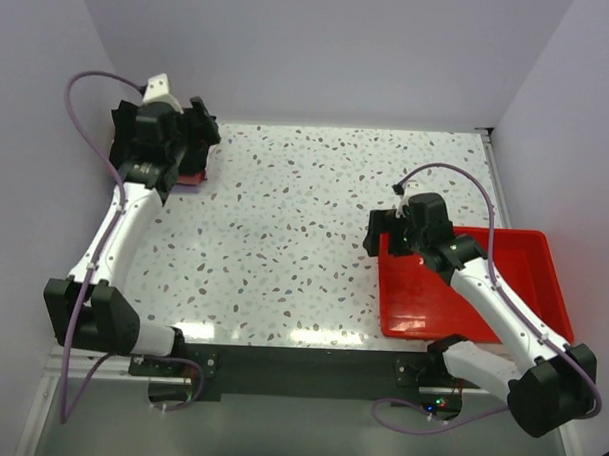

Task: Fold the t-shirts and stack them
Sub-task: Reset both grippers

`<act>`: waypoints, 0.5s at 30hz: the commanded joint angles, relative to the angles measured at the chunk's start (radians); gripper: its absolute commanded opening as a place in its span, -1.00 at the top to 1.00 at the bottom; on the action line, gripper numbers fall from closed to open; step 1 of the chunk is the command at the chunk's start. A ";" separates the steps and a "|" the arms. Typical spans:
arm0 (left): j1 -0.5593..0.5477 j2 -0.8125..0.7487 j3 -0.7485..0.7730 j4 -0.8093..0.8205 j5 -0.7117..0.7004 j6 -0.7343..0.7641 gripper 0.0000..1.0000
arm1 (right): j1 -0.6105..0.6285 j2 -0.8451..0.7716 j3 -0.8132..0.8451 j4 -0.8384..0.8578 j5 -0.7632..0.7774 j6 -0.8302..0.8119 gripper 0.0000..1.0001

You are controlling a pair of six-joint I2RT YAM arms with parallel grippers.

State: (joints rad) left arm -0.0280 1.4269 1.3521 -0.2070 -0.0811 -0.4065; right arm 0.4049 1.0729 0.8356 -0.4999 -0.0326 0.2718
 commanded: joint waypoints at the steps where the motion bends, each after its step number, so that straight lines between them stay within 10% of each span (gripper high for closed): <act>1: -0.128 -0.138 -0.109 -0.124 -0.132 -0.109 -1.00 | 0.000 -0.036 0.002 0.037 -0.041 0.009 -0.98; 15: -0.276 -0.578 -0.653 -0.376 -0.310 -0.403 -1.00 | 0.000 -0.111 -0.090 0.147 -0.072 0.067 -0.98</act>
State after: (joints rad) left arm -0.2981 0.9150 0.7193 -0.5079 -0.2928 -0.7177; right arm 0.4049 0.9989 0.7677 -0.4374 -0.0895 0.3069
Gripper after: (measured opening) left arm 0.997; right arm 0.987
